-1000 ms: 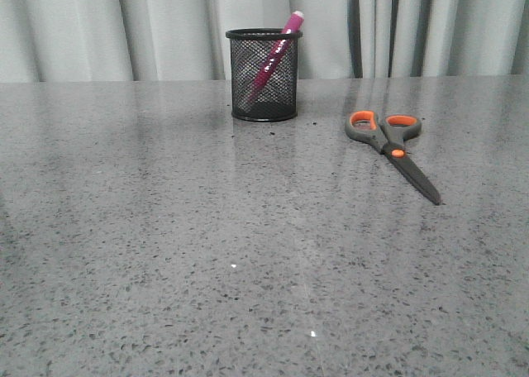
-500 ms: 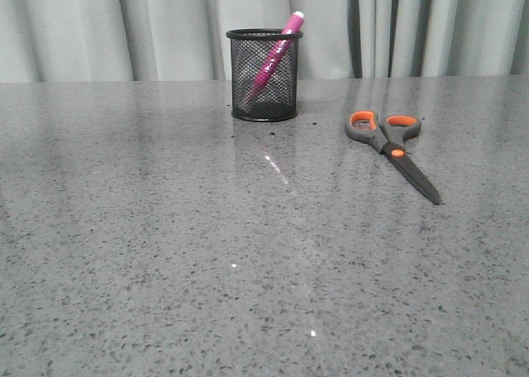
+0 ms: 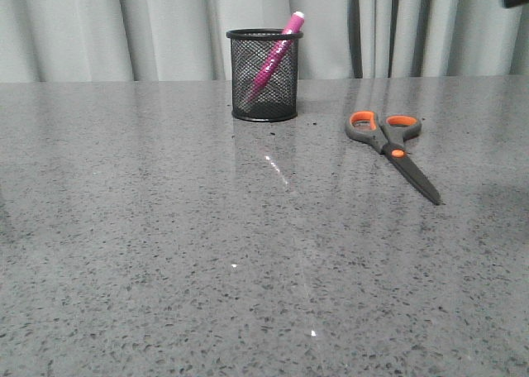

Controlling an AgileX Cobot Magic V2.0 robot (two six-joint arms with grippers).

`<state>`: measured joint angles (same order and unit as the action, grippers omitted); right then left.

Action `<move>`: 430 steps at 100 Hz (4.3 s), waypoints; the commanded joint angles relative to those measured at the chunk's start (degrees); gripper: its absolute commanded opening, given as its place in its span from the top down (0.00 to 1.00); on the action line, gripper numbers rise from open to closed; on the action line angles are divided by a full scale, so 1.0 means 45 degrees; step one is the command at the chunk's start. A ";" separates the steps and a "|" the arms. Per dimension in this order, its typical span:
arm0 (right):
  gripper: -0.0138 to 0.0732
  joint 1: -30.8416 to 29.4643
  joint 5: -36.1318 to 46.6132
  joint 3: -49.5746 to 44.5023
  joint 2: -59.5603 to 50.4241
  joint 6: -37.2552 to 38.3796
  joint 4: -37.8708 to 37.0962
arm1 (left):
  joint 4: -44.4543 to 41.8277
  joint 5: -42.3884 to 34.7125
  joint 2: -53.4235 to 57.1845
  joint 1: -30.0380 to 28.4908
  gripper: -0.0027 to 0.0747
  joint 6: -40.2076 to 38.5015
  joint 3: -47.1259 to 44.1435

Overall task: Put pen and scissors into bin
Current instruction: 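Lower the right gripper onto the scissors handles and close, then lift the scissors with the right gripper over the mesh cup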

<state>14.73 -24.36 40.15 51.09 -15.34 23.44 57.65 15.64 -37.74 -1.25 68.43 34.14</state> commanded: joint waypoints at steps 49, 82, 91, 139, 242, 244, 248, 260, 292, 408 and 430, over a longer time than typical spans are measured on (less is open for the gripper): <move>0.36 0.0311 -0.5210 0.7573 0.6849 0.2029 -0.1665 | 0.0958 -0.0892 0.0922 0.1028 0.99 0.0318 -0.0646; 0.36 0.0346 -0.6732 0.9277 0.9518 0.3202 -0.3784 | 0.1056 -0.0892 0.0922 0.1050 0.99 0.0318 -0.0646; 0.36 0.0465 -0.6792 0.9361 0.9871 0.3246 -0.3811 | 0.1085 -0.0892 0.0922 0.1050 0.99 0.0318 -0.0646; 0.36 0.1579 -0.5823 0.9361 1.0742 0.4727 -0.6129 | 0.1085 -0.0892 0.0922 0.1050 0.99 0.0318 -0.0646; 0.92 0.1579 -0.3995 0.8405 0.8757 0.4431 -0.6342 | 0.1085 -0.0892 0.0922 0.1050 0.99 0.0318 -0.0646; 0.92 0.1579 -0.3573 0.8121 0.8413 0.4431 -0.6284 | 0.1085 -0.0892 0.0922 0.1050 0.99 0.0318 -0.0646; 0.92 0.1579 -0.2693 0.7452 0.7810 0.4431 -0.6126 | 0.1085 -0.0892 0.0922 0.1050 0.99 0.0318 -0.0646; 0.92 0.1579 0.1456 0.5364 0.5990 0.4431 -0.5361 | 0.1085 -0.0910 0.0922 0.1050 0.99 0.0318 -0.0646; 0.92 0.2073 1.0558 0.4272 0.6364 0.4431 -0.5209 | 0.1085 -0.0910 0.0922 0.1050 0.99 0.0318 -0.0646; 0.92 0.2156 1.5019 0.7515 1.1995 0.4431 -0.5277 | 0.1085 -0.0918 0.0922 0.1050 0.99 0.0318 -0.0646; 0.92 0.2156 1.4774 0.7209 1.2095 0.4431 -0.5277 | 0.1085 -0.0918 0.0922 0.1050 0.99 0.0318 -0.0646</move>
<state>24.33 37.66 71.54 108.04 5.23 0.00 60.96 13.62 -33.73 2.97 69.90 29.77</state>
